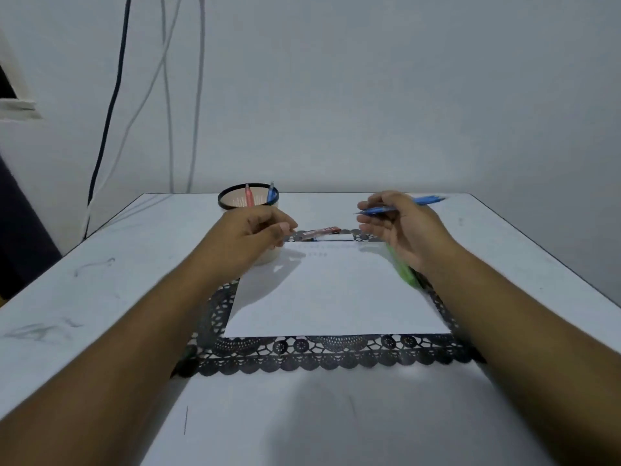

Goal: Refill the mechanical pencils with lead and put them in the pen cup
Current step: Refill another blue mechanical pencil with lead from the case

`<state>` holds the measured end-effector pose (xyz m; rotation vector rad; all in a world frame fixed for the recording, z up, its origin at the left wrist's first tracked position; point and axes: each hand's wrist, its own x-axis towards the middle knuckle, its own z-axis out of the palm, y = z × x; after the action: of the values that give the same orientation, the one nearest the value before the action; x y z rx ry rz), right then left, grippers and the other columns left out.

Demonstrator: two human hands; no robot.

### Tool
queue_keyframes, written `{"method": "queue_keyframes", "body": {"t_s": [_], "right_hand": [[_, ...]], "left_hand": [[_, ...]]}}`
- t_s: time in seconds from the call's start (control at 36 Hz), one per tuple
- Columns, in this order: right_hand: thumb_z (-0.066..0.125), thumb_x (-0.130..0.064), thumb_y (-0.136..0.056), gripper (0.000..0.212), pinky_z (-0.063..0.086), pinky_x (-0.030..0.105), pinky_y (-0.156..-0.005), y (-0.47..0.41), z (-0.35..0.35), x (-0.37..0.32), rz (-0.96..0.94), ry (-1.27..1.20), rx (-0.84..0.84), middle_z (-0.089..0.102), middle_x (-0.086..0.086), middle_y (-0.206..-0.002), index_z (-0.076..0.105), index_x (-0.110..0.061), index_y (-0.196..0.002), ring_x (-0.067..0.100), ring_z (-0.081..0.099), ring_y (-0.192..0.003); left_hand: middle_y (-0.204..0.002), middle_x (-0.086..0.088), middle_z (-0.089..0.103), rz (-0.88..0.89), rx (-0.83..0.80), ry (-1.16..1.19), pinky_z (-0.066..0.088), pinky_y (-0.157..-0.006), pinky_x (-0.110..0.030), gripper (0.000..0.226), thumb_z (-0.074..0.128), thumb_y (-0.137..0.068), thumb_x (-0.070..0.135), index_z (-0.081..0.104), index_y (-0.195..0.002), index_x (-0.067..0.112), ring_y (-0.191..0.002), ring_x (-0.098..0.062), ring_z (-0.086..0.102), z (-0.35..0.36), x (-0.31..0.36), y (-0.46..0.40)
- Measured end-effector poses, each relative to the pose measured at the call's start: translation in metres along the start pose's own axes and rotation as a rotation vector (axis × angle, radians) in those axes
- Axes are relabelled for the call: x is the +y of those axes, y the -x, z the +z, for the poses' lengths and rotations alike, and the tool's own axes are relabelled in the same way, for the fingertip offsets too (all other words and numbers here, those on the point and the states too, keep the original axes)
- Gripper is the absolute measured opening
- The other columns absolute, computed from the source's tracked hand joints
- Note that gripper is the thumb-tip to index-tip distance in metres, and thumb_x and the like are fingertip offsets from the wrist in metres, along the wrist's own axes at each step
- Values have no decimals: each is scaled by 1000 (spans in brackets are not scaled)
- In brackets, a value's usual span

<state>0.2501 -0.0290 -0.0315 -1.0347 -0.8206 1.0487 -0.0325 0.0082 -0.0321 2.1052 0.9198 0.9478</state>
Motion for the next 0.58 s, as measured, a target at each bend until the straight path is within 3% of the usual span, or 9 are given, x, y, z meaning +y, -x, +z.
{"method": "queue_keyframes", "body": {"t_s": [0.06, 0.14, 0.25, 0.33, 0.42, 0.5, 0.58], "right_hand": [[52, -2, -101, 19, 63, 36, -76, -3, 14, 4, -5, 76, -35, 72, 17, -92, 68, 0, -92, 28, 71, -79], [55, 7, -95, 19, 58, 31, -66, -10, 33, 10, -9, 251, -76, 63, 11, -78, 67, -5, -86, 21, 60, -67], [62, 7, -89, 9, 56, 34, -65, -15, 34, 19, 22, 381, -182, 59, 14, -71, 63, -1, -85, 23, 60, -64], [61, 10, -86, 12, 58, 38, -78, -16, 31, 26, 84, 390, -233, 61, 21, -78, 63, -1, -86, 29, 63, -69], [61, 12, -86, 13, 60, 38, -82, -18, 30, 29, 91, 436, -268, 66, 23, -81, 64, -1, -87, 29, 68, -73], [65, 9, -89, 12, 61, 36, -75, -21, 30, 32, 28, 516, -290, 68, 20, -79, 63, -2, -85, 26, 69, -71], [67, 6, -88, 15, 59, 34, -68, -23, 30, 32, -44, 615, -274, 67, 15, -73, 63, -6, -81, 23, 67, -66]], "left_hand": [[-101, 6, 75, 19, 18, -135, 54, -85, -39, 14, 63, -101, 27, 76, -106, 29, -94, -15, 68, 4, -4, -3], [-111, 10, 68, 95, -64, -304, 52, -87, -33, 17, 64, -100, 28, 73, -114, 26, -99, -8, 63, 11, -6, -5], [-138, 10, 54, 147, -275, -586, 42, -107, -34, 46, 56, -99, 46, 59, -139, 24, -127, -9, 48, 25, -12, -3], [-143, 3, 50, 100, -363, -646, 40, -111, -39, 64, 44, -95, 62, 55, -139, 16, -131, -14, 43, 30, -13, 3], [-140, 0, 49, 33, -367, -651, 39, -110, -40, 85, 29, -85, 74, 53, -134, 9, -129, -16, 41, 30, -11, 3], [-153, -2, 39, -25, -360, -632, 32, -117, -38, 73, 44, -98, 65, 46, -146, 9, -142, -20, 32, 31, -15, 1], [-167, -2, 23, -67, -393, -656, 21, -124, -36, 75, 45, -101, 59, 33, -158, 11, -153, -20, 18, 33, -17, 0]]}}
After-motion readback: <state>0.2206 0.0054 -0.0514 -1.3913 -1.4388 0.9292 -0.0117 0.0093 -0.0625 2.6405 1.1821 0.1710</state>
